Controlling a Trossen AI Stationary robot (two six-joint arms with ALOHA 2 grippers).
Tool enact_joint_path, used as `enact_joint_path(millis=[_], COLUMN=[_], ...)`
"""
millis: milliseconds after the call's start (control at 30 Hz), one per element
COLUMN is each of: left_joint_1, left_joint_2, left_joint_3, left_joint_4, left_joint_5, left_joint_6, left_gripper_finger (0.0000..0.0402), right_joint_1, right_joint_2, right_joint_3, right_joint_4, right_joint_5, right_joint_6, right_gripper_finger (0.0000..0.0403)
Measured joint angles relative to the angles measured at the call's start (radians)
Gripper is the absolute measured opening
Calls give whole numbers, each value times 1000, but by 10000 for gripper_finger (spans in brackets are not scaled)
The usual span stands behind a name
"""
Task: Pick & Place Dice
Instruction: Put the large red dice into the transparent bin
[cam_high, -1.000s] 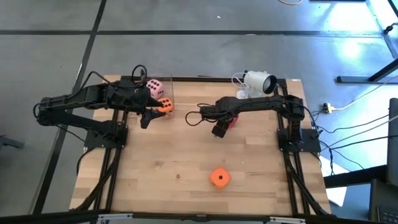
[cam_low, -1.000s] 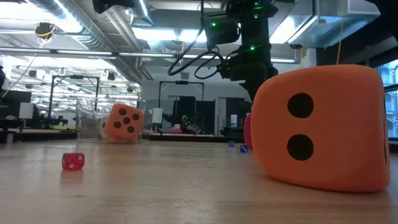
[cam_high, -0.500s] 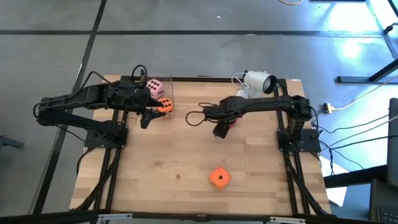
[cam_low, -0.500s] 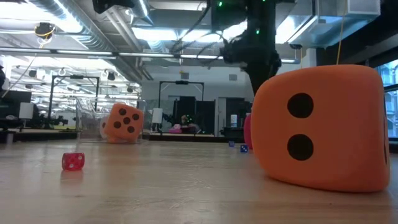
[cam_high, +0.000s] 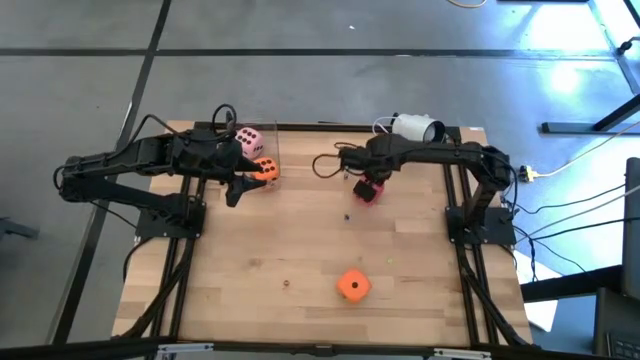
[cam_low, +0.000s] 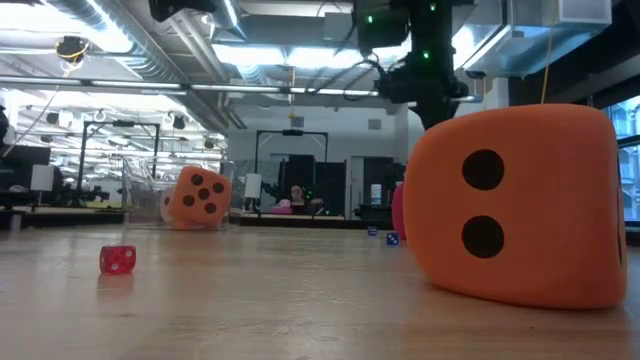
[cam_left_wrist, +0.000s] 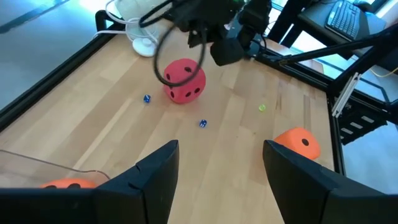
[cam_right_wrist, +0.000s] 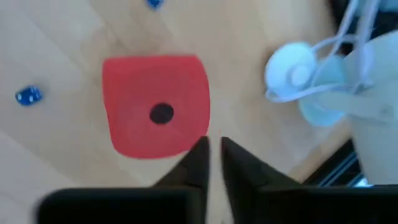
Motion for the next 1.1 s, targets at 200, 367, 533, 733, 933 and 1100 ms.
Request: enact_joint_path(millis=[200, 367, 533, 733, 933, 1100], left_joint_1=[0, 0, 0, 0, 0, 0], left_joint_2=[0, 0, 0, 0, 0, 0], left_joint_3=[0, 0, 0, 0, 0, 0], left_joint_4=[0, 1, 1, 1, 1, 1], left_joint_5=[0, 0, 0, 0, 0, 0], left_joint_6=[5, 4, 3, 4, 4, 5], left_gripper_finger=[225, 225, 225, 225, 225, 225], right_joint_1=[-92, -152, -189, -191, -189, -189], right_joint_2=[-4, -5, -5, -5, -5, -5], right_joint_3=[-41, -69, -147, -209, -218, -219], right_joint_4=[-2, 4, 9, 94, 168, 200], right_joint_5=[-98, -142, -176, -230, -266, -288], right_joint_6=[-57, -93, -107, -112, -104, -94], right_gripper_finger=[5, 3, 2, 1, 1, 0])
